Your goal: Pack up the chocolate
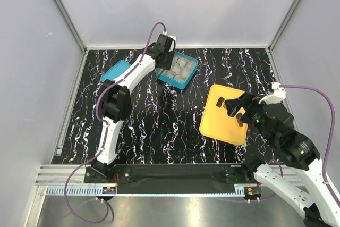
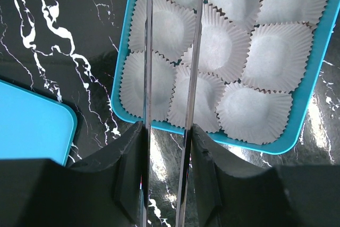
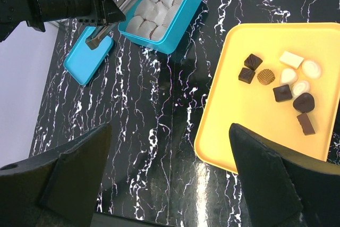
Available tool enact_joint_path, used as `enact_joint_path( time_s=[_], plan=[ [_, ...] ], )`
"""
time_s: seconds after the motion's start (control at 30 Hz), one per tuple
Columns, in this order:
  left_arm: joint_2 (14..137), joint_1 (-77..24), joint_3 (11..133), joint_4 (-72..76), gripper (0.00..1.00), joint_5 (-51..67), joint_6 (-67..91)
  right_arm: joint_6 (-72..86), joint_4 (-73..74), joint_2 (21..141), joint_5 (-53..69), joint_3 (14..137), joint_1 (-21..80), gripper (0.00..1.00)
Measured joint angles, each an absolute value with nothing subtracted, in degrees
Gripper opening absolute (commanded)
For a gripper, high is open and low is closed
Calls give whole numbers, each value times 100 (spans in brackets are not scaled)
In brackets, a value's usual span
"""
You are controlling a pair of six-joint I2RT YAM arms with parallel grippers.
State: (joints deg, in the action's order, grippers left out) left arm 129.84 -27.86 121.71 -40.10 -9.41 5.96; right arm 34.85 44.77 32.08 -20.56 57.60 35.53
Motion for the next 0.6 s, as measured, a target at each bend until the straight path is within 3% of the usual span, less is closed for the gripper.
enact_joint_path(
  time_s=[0.6],
  plan=[
    [13013,-2786,12025,-3927,47,-943,580,3409,4436,3242,-2158,5760,3553,100]
  ],
)
